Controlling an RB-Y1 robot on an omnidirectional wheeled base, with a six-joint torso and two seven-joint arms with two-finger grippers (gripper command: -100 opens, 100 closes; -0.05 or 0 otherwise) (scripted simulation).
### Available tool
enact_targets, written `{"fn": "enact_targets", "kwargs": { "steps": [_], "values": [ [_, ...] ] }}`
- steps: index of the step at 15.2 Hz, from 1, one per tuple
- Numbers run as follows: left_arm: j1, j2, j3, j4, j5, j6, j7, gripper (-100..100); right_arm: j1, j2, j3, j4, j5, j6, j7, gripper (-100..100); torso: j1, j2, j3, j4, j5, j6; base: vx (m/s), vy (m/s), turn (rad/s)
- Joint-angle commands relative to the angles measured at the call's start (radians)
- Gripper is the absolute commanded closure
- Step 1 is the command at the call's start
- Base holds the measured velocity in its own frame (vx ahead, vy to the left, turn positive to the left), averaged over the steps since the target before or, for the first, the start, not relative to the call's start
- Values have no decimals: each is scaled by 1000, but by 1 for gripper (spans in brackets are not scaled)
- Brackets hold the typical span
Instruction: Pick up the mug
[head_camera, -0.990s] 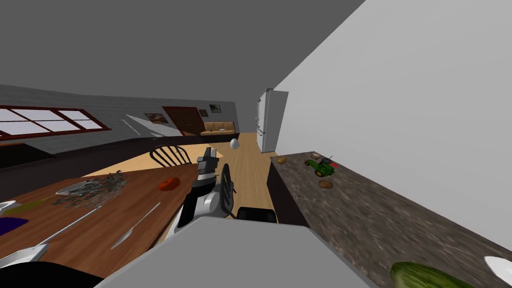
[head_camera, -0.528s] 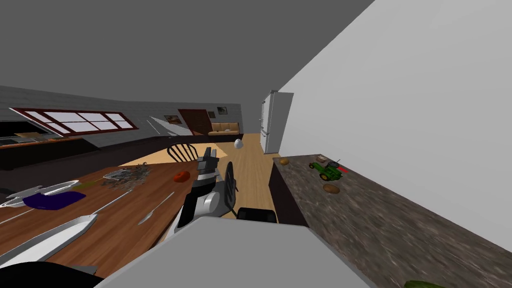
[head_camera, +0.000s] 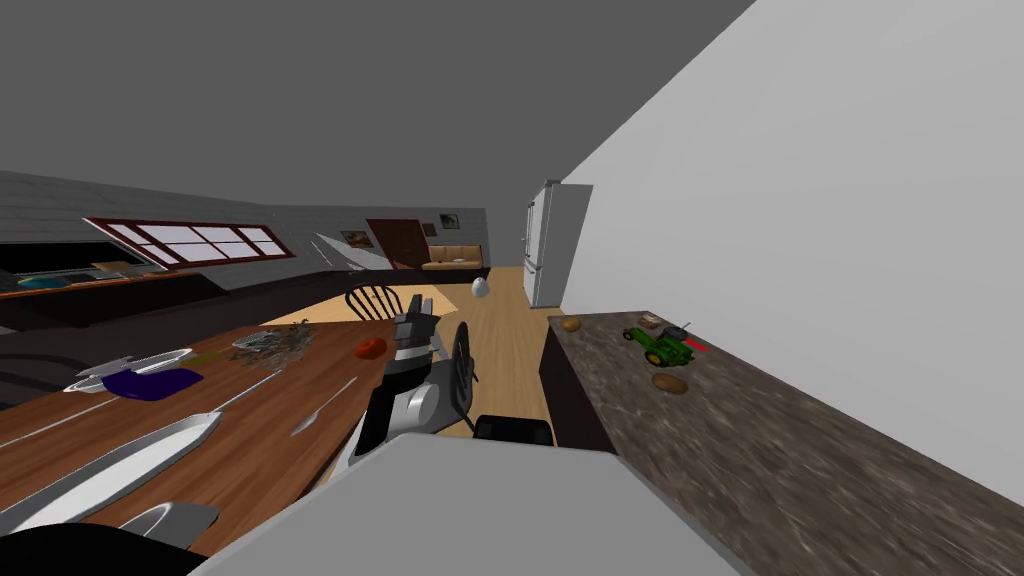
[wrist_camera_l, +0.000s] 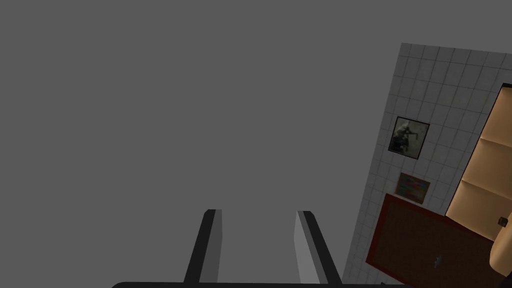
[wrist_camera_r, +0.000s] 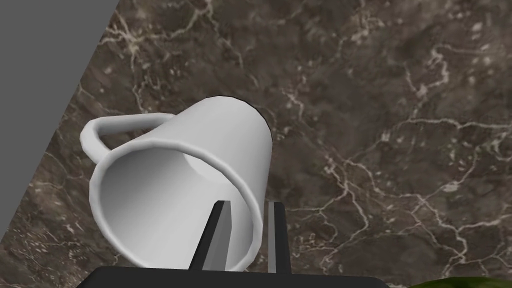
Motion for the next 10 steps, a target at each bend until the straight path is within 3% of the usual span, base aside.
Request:
{"fn": "enact_targets", "kwargs": {
  "steps": [1, 9, 10],
  "values": [
    [0, 0, 0, 0, 0, 0, 0, 0, 0, 0, 0, 0, 0, 0, 0, 100, 0, 0, 0, 0, 0, 0, 0, 0, 0],
    [0, 0, 0, 0, 0, 0, 0, 0, 45, -129, -74, 30, -63, -62, 19, 100, 2, -1, -1, -1, 1, 0, 4, 25, -191],
    [0, 0, 0, 0, 0, 0, 0, 0, 46, -111, -69, 19, -56, -50, 17, 100, 2, -1, -1, -1, 1, 0, 0, 12, -60]
  ]
}}
